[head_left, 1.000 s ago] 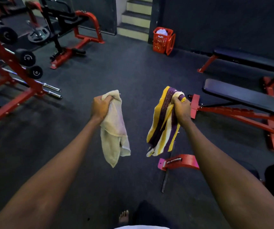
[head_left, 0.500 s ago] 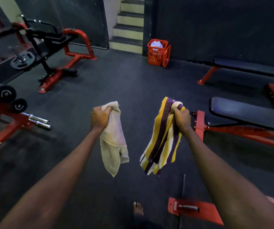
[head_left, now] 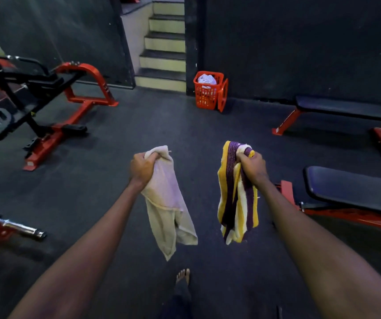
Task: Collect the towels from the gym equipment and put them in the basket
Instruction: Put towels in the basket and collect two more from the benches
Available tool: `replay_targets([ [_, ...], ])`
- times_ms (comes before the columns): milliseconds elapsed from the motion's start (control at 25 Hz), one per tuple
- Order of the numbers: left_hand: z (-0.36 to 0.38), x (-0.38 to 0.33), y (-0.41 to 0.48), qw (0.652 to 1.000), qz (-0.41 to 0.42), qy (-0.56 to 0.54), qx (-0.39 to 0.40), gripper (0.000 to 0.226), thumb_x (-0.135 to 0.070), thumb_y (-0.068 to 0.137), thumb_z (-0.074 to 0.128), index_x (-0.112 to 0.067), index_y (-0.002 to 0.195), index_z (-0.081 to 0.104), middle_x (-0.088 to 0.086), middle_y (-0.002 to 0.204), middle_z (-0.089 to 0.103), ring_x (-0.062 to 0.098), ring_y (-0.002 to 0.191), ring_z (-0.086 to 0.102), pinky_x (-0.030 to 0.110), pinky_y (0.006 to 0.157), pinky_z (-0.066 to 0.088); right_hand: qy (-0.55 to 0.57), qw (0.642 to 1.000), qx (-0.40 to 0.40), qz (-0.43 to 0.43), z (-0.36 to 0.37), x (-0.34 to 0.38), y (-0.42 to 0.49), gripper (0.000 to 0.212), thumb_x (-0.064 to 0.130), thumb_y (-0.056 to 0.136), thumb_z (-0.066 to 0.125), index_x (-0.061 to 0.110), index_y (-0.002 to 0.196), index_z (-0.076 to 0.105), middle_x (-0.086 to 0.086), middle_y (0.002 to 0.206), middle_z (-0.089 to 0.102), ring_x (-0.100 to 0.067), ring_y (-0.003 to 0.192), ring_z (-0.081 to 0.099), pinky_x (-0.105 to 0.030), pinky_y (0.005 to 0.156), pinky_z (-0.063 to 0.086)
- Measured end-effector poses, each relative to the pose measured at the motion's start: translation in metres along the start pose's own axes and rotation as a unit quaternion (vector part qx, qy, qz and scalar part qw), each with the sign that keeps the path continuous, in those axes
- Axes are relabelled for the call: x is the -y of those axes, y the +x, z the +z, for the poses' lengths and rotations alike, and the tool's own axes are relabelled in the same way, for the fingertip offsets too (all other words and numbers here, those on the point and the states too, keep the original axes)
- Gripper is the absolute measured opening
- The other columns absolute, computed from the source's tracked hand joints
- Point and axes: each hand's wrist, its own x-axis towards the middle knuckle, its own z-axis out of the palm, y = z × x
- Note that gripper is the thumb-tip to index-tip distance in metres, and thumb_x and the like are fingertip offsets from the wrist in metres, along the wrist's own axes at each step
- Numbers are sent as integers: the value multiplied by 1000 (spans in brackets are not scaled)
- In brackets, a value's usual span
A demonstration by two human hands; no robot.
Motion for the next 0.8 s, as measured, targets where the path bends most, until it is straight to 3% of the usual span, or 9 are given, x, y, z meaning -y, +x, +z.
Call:
replay_targets([
  [200,32,-35,137,1000,18,-4,25,40,-39,76,56,-1,70,66,0,67,54,13,63,51,28,52,38,9,1000,-8,9,37,54,123,33,48,73,58,17,74,68,2,74,73,-20,79,71,-44,82,58],
  [360,62,-65,241,999,35,-7,21,35,-32,84,60,1,72,65,1,67,53,14,63,50,29,52,37,33,999,-31,11,58,86,212,27,40,77,60,14,75,69,4,71,72,-16,74,68,-36,74,55],
  [560,133,-92,379,999,42,-15,16,43,-38,77,56,4,71,61,0,66,47,12,61,46,29,50,34,69,996,-46,28,79,105,352,18,31,78,61,22,63,63,3,67,66,-15,68,62,-32,68,50],
  [800,223,-145,524,999,26,-32,33,28,-33,77,58,-12,60,54,-7,63,42,8,58,40,30,54,34,110,992,-52,32,97,155,525,24,23,79,62,21,55,58,7,59,58,-13,60,54,-31,62,45],
])
